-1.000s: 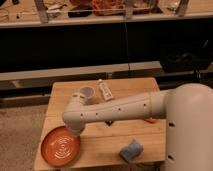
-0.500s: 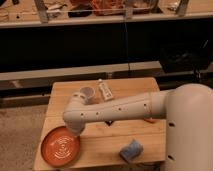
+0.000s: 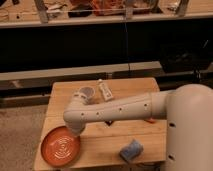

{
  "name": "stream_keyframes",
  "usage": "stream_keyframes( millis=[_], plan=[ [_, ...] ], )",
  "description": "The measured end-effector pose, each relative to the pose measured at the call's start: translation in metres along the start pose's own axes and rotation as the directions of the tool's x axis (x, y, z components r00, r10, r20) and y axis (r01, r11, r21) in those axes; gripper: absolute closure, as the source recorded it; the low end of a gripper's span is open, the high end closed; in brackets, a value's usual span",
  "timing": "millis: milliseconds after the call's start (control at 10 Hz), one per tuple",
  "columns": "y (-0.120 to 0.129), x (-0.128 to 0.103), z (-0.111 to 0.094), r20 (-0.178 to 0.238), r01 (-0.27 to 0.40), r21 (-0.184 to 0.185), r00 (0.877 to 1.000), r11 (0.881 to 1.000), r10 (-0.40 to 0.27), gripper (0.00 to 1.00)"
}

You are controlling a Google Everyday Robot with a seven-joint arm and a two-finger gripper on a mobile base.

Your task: Push the ceramic bowl across the table

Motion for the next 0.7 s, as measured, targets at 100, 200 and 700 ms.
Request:
stream_keyframes(
  millis=[100, 200, 700],
  plan=[
    [-0.0001, 0.0000, -0.0002, 0.003, -0.001, 0.001, 1.000, 1.000, 0.001, 0.98],
    [-0.0004, 0.0006, 0.0001, 0.008, -0.002, 0.001, 1.000, 1.000, 0.002, 0.98],
    [-0.0003, 0.0013, -0.0002, 0.013, -0.008, 0.003, 1.000, 1.000, 0.008, 0.98]
  ],
)
